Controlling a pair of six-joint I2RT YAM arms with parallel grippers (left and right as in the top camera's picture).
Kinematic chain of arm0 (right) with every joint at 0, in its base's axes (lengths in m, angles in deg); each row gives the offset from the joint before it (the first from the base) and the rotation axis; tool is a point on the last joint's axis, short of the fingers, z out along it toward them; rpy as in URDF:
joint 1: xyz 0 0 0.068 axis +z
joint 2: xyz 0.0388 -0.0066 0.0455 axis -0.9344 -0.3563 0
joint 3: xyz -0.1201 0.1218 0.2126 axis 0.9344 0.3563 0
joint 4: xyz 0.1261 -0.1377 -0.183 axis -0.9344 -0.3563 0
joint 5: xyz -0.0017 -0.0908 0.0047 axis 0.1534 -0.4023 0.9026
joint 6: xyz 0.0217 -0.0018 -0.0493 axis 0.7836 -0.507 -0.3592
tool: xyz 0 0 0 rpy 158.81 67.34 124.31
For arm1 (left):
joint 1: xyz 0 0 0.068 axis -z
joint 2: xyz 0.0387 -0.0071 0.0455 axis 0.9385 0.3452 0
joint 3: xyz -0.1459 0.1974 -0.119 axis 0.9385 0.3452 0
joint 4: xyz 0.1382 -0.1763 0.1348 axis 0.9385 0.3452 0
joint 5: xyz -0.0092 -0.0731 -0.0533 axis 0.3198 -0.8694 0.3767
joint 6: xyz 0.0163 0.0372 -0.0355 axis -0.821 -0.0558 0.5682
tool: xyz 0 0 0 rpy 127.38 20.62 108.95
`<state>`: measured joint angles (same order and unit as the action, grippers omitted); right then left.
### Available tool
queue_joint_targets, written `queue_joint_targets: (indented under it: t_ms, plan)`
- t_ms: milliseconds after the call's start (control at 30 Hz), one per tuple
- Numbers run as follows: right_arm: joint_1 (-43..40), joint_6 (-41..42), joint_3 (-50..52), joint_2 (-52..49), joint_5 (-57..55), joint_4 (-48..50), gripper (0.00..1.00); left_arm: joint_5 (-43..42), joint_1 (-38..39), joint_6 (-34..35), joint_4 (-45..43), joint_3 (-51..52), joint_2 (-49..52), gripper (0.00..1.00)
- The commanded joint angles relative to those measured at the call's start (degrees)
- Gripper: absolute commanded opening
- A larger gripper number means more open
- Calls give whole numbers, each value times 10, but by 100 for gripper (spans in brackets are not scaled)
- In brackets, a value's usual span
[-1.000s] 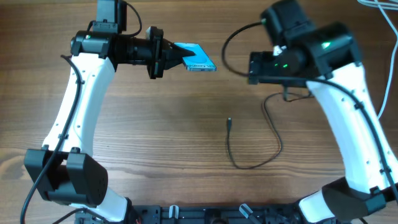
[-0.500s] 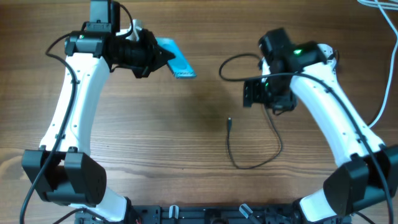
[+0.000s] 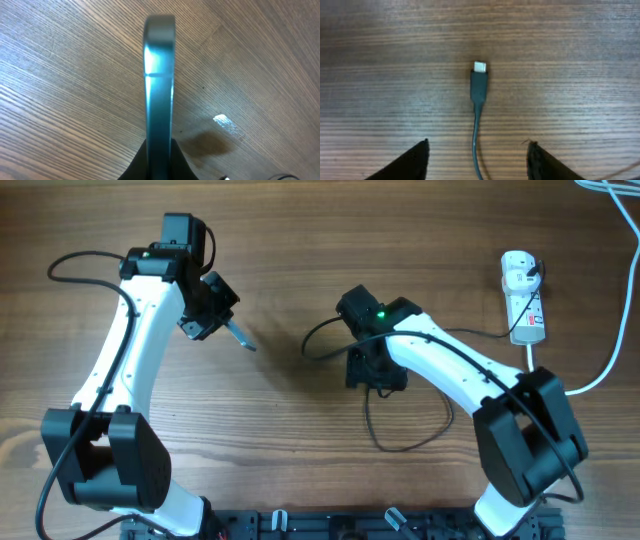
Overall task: Plug charger to phone and switch on socket
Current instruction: 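Lower the right gripper and grasp the black USB-C cable plug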
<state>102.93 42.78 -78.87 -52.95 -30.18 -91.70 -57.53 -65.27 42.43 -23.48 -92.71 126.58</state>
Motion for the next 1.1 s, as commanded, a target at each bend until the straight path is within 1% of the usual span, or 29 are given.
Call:
queue_joint_targets:
  t_ms: [0, 33, 67, 133, 167, 300, 400, 500, 600, 633, 733, 767, 933, 1067]
  plan:
    - [-1, 10, 3, -24, -14, 6, 54, 10, -2, -11, -5, 1, -10, 4]
    - [-1, 10, 3, -27, -13, 7, 44, 10, -2, -11, -5, 1, -10, 4]
    - [-1, 10, 3, -31, -14, 9, 41, 10, -2, -11, -5, 1, -10, 4]
    - [-1, 9, 3, -38, -14, 12, 41, 10, -2, -11, -5, 1, -10, 4]
    - [-1, 9, 3, -42, -16, 13, 38, 10, -2, -11, -5, 1, -10, 4]
    - [-1, 9, 4, -48, -18, 20, 37, 10, -2, -12, -5, 1, -10, 4]
    - [-7, 9, 9, -48, -22, 26, 38, 10, -2, -11, -5, 0, -10, 4]
    - [-11, 1, 30, -48, -2, 57, 38, 10, -2, -11, -6, 1, -10, 4]
    - [-11, -5, 43, -48, 6, 72, 36, 10, -2, -11, -7, 1, -10, 4]
    - [-11, -6, 45, -48, 6, 74, 33, 10, -2, -11, -7, 1, -10, 4]
    - [-11, -6, 45, -49, 6, 83, 30, 10, -2, -11, -7, 1, -10, 4]
    - [-11, -5, 45, -49, 6, 82, 26, 10, -2, -11, -7, 1, -10, 4]
    - [-11, -4, 45, -49, 7, 82, 22, 10, -2, -11, -8, 1, -10, 4]
    - [-11, 8, 45, -49, 28, 82, 23, 10, -2, -11, -8, 1, -10, 4]
